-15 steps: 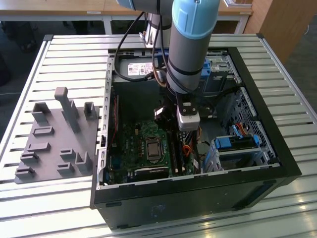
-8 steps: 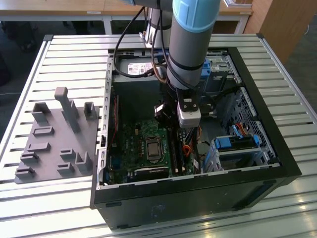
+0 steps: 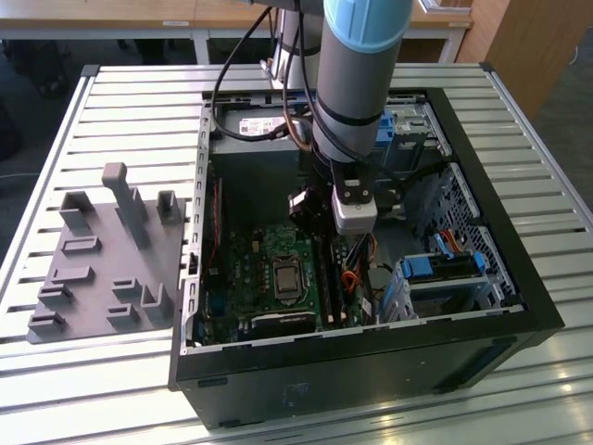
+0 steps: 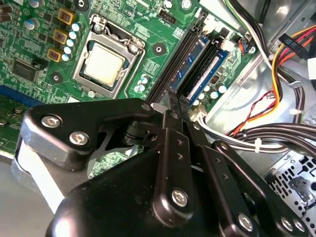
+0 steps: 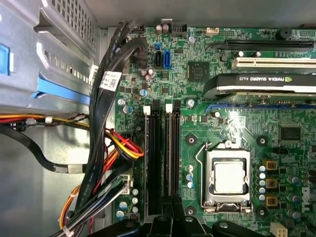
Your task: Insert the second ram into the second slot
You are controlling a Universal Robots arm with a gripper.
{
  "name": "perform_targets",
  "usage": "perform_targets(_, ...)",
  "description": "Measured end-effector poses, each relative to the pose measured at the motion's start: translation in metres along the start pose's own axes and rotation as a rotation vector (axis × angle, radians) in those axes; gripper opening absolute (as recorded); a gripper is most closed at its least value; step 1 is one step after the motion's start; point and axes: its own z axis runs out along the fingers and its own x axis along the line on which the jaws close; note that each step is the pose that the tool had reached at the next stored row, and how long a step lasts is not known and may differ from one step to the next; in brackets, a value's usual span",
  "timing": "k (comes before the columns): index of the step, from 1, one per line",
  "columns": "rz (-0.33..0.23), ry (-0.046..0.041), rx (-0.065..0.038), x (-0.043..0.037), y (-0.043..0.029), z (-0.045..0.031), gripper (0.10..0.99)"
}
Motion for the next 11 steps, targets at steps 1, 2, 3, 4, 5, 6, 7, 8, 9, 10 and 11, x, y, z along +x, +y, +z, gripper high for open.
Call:
perform_targets(1,0.0,0.0,0.0,0.0,-0.0004,-0.0003,0.125)
perform_targets(2,0.0,-0.0001,0.0,0.0,-0.0006,-0.001,0.125)
perform_targets(3,0.0,-0.0001,0.0,-0.0001,-0.0006,-0.0022,0.125)
perform_targets(4,0.0,-0.0001,0.0,-0.0001,-0.0007,-0.0036,0.125)
perform_targets(5,0.0,-0.0001,0.0,-0.0001,-0.0007,-0.0051,0.125)
perform_targets(6,0.0,0.0,0.0,-0.0001,-0.0007,-0.0069,0.125)
perform_targets(7,0.0,-0.0001,0.0,-0.0002,-0.0008,-0.0084,0.125)
perform_targets(8,0.0,0.0,0.0,-0.0002,-0.0008,-0.0094,0.125)
perform_targets(9,0.0,-0.0001,0.0,-0.0002,-0.0008,-0.0108,0.125)
perform_targets(10,0.0,-0.0001,0.0,-0.0002,-0.0008,-0.012,0.125)
perform_targets(11,0.0,-0.0001,0.0,-0.0002,-0.0008,-0.013,0.125)
